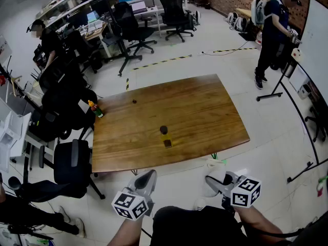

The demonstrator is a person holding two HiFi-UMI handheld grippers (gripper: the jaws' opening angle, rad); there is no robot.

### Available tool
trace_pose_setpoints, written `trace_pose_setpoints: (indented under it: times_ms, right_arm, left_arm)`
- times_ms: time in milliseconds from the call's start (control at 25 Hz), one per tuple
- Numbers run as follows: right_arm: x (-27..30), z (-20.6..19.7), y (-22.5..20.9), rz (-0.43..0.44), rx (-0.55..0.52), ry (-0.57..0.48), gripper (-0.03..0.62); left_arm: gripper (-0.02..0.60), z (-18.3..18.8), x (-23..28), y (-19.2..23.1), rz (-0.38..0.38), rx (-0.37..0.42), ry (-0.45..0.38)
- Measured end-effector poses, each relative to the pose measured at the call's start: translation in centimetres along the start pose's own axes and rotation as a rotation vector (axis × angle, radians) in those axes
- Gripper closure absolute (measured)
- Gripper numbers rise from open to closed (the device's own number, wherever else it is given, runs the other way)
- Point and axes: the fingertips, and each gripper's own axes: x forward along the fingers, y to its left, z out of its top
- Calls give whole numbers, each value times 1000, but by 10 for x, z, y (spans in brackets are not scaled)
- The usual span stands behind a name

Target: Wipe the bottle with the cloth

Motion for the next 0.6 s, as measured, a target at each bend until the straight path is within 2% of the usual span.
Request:
trace_pose_setpoints:
  times_ms: [160, 400, 520, 600]
  right_arm:
    - [-4, 9, -22, 28, 4, 8, 522]
    - [13, 18, -43, 47, 28, 12, 522]
    - [33, 27, -48, 34, 30, -1, 522]
    - [50, 30, -52, 4, 36, -7, 522]
  left_arm:
    - [565, 11, 19, -5, 29, 71, -6]
    - [565, 32, 35, 3, 28, 182, 15]
    - [558, 49, 49, 26, -9, 256, 23]
    - [530, 58, 65, 41, -69, 296, 43]
